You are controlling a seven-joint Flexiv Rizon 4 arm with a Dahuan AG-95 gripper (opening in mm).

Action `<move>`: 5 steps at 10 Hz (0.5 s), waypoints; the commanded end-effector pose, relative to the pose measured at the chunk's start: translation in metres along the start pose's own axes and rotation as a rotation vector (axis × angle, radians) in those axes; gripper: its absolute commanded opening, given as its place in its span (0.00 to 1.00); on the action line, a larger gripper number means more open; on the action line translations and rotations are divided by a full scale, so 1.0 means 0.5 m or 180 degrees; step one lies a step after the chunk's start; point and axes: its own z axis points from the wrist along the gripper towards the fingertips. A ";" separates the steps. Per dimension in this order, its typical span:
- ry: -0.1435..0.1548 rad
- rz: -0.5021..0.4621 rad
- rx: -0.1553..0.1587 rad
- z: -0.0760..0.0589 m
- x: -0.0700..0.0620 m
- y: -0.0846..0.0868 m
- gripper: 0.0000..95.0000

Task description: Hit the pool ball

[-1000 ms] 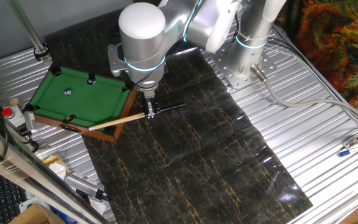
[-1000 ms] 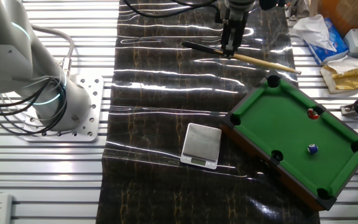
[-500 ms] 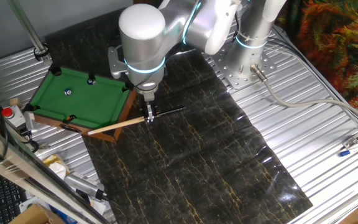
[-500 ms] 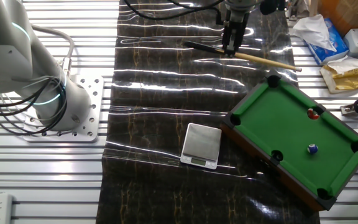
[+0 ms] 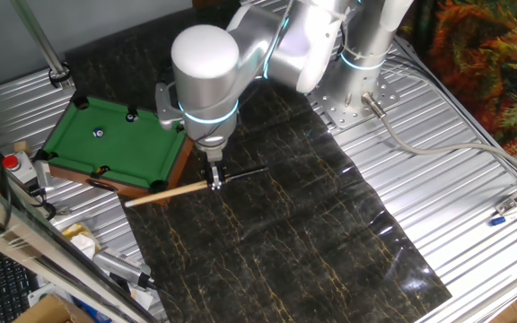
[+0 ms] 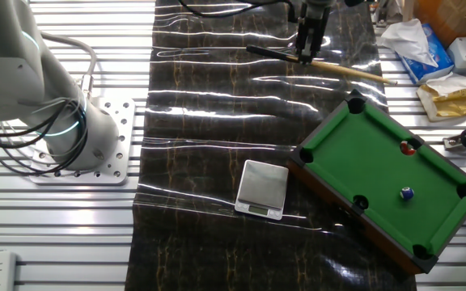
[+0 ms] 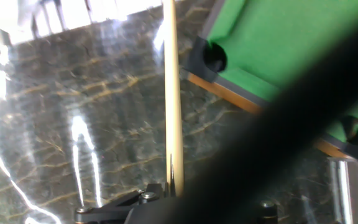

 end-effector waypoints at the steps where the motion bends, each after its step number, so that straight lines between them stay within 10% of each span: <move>1: 0.0012 -0.0001 -0.0019 0.009 -0.003 0.013 0.00; 5: 0.0026 0.0000 -0.0019 0.028 -0.005 0.043 0.00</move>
